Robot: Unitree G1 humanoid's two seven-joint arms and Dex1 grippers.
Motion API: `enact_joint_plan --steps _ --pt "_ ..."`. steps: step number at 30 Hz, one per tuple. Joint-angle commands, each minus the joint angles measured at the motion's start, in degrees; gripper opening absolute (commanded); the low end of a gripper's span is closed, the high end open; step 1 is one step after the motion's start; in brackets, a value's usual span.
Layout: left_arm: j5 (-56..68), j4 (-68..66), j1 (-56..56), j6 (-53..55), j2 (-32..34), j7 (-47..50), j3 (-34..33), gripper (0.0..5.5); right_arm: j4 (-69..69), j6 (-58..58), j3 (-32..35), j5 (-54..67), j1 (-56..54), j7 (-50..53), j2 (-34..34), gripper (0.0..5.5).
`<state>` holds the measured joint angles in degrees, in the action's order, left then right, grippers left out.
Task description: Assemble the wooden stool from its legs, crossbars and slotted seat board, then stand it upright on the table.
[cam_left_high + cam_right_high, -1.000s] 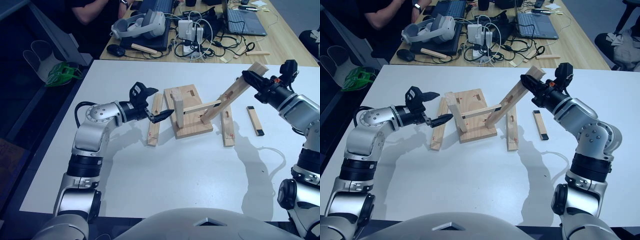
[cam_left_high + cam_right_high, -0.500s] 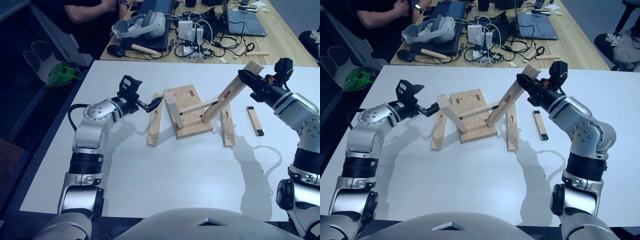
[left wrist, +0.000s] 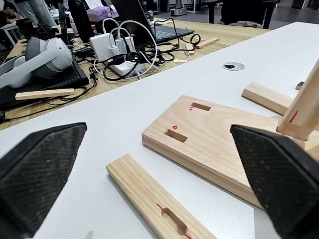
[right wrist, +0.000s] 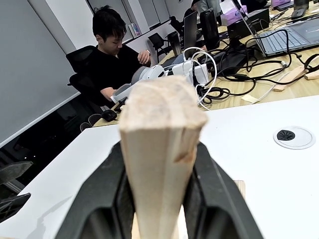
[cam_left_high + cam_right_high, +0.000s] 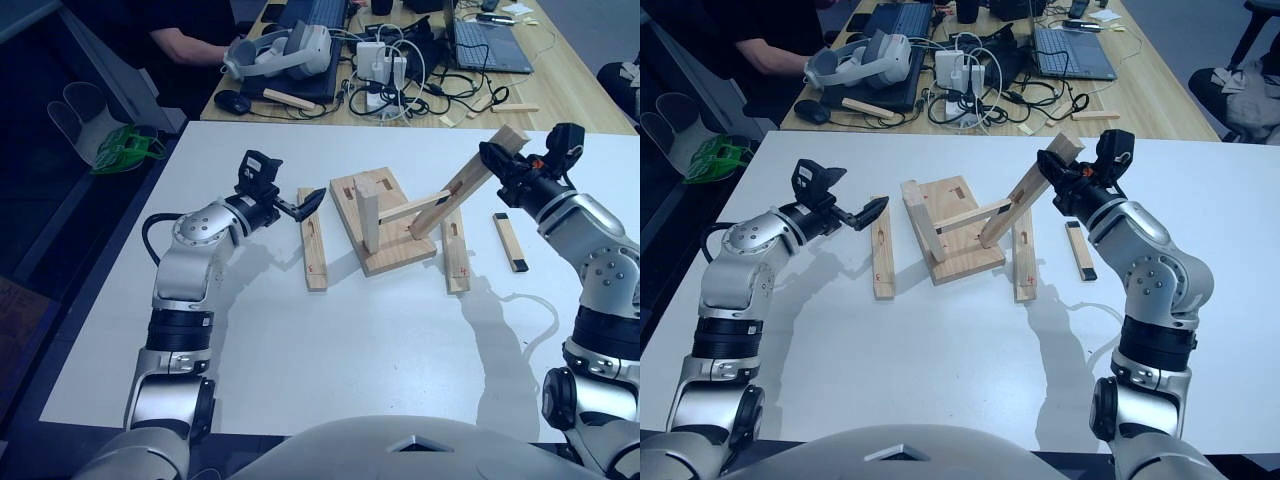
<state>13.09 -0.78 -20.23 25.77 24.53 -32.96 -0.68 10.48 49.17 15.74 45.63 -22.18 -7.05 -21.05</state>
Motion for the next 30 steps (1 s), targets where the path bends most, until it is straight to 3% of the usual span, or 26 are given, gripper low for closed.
enact_joint_plan --steps 1,9,17,23,26,30 --pt "0.0 0.1 0.1 -0.3 -0.6 0.9 -0.4 5.40 -2.2 2.1 -2.3 -3.9 2.1 0.3 -1.3 1.02" --pt "0.1 -0.4 -0.7 -1.1 -1.8 1.9 -0.6 5.40 -3.7 0.0 -7.1 -7.2 0.8 -8.5 -6.8 1.02" --pt "-1.0 -1.5 -1.2 -3.3 -3.6 1.9 1.7 5.40 -9.1 -2.1 -6.6 -7.0 3.3 -20.6 -11.3 1.02" --pt "-0.8 0.0 -0.6 -3.1 -4.9 2.6 2.9 5.40 -14.1 -6.8 -8.7 -11.0 0.5 -23.2 -12.4 1.02" --pt "-1.1 -0.3 -1.0 -3.5 -5.6 3.4 3.0 5.40 -13.7 -9.0 -12.7 -15.6 -0.2 -24.1 -13.9 1.78" --pt "-1.2 0.6 0.1 -3.8 -6.0 4.1 3.3 5.40 -13.4 -7.1 -18.7 -21.4 0.1 -24.3 -14.8 2.35"
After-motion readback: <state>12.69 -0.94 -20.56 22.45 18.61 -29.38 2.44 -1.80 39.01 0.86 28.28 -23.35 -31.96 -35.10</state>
